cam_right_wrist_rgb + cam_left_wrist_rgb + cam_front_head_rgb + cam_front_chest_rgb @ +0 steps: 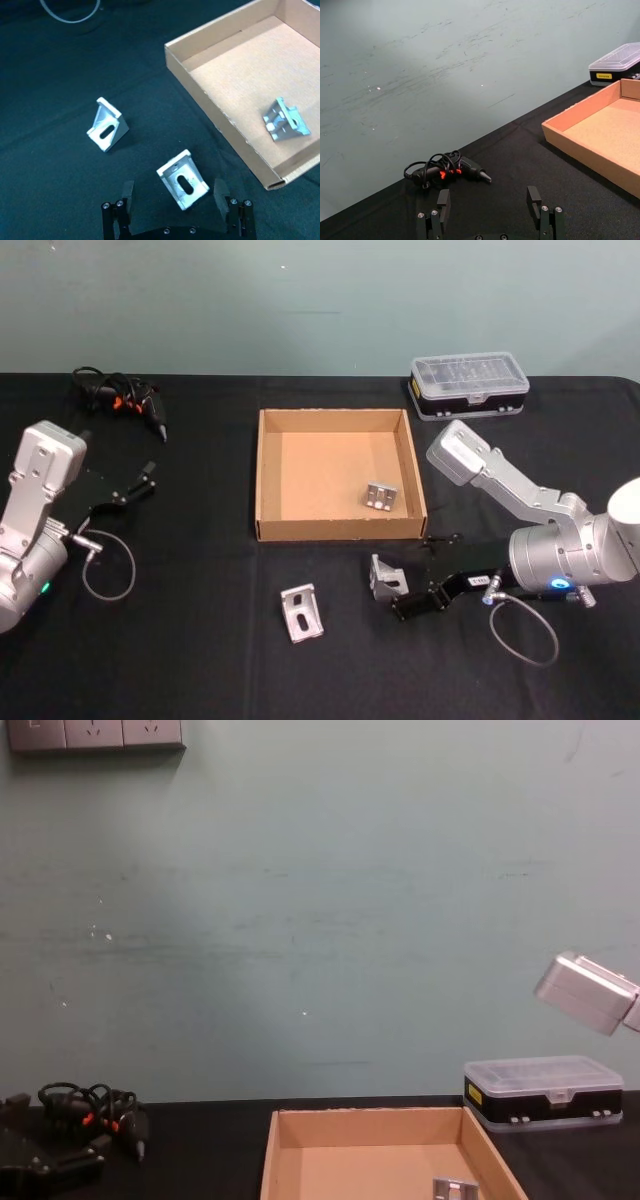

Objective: Use one hand to pick up the angle iron from the table and place it into the box.

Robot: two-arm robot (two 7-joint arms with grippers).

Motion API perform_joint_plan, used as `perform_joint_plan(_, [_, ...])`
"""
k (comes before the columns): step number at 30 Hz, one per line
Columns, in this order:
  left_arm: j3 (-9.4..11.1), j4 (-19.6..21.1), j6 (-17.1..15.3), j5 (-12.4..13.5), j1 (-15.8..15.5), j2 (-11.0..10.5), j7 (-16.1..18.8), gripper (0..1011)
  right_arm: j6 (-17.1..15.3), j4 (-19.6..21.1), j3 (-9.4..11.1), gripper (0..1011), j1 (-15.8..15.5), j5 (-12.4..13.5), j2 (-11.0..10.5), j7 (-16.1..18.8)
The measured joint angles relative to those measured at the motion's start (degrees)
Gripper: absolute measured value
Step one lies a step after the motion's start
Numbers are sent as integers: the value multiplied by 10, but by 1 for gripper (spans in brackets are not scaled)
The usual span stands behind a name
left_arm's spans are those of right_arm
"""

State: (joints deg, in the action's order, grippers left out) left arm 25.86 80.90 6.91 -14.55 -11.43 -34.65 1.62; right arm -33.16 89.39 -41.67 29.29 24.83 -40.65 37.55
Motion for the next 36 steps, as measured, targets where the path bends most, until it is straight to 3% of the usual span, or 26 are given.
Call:
perform_joint_plan(9, [0,0,0,0,0,0,0,1000,59,-18,-36,1003,38,-37,-16,79])
perform_joint_plan(22, [0,0,0,0,0,0,0,1000,114,-37,-72,1003,87,-84,-28,157])
perform_joint_plan(36, [0,0,0,0,0,0,0,1000,148,-65,-102,1003,126,-118,-15,202])
